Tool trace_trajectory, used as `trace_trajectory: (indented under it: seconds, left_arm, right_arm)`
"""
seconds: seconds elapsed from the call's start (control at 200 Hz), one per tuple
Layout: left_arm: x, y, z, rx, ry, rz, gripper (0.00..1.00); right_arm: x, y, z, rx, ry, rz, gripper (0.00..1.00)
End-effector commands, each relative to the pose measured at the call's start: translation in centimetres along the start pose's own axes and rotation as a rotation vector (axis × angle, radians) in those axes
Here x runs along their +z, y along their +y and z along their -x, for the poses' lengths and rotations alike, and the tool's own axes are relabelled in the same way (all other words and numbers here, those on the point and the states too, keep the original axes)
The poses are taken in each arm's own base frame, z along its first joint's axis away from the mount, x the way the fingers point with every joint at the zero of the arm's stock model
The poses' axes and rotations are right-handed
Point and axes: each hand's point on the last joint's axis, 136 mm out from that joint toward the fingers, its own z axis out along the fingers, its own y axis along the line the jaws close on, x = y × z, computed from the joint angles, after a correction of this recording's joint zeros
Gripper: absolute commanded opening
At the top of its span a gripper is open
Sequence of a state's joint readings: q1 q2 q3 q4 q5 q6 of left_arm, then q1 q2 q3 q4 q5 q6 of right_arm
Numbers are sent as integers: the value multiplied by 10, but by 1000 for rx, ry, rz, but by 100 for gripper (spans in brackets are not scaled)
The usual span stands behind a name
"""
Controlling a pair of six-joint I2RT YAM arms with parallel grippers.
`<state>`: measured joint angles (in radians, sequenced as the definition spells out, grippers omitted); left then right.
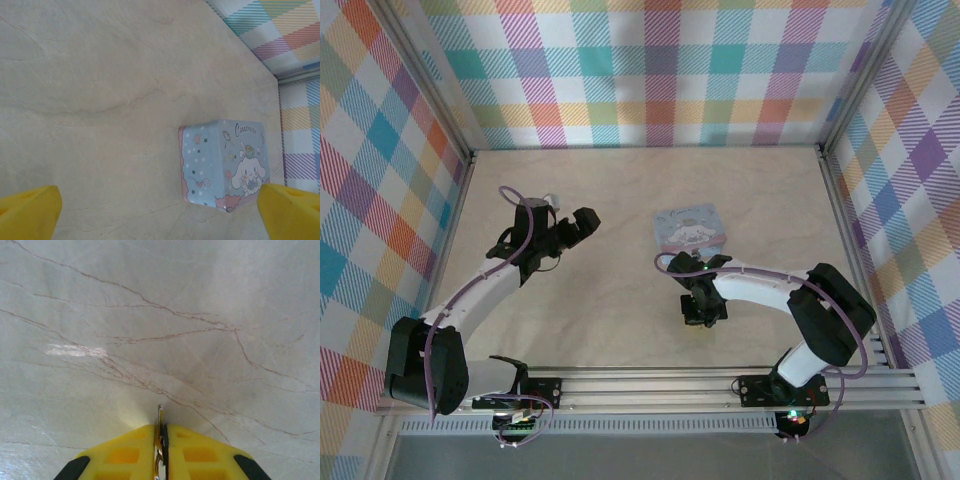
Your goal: Unlock the padlock with the key
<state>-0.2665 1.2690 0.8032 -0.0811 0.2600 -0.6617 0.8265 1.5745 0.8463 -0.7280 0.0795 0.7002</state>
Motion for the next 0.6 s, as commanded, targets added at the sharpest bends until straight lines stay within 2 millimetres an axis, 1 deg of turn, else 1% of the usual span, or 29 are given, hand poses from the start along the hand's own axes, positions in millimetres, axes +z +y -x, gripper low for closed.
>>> trace_trajectory:
  seconds: [0.0,0.175,0.25,0.315,0.385,0.455,0.515,0.595]
  left_arm:
    - [-4,-8,5,24,-13,0,100]
    - [-7,-12,7,29,-17,-7,100]
    - [-9,-14,8,35,-19,-17,100]
    - [-12,-21,9,45,-23,-48,100]
    - [-15,-36,10,63,-26,-122,99]
    - [-21,-58,11,90,-21,-223,97]
    - [-29,-81,9,128,-13,-319,95]
    - [-42,-115,2,194,10,-464,92]
  right_arm:
    - [-7,-4,-3,10,-7,-20,11]
    - [-15,-6,1,3,-55,-13,4]
    - [-22,-5,5,-13,-97,7,3]
    - [-30,-3,10,-39,-148,36,2]
    - [-43,3,16,-81,-219,91,1]
    - [-61,16,26,-149,-313,182,1]
    - [-82,29,34,-216,-413,273,1]
    - [-117,48,42,-316,-565,399,1]
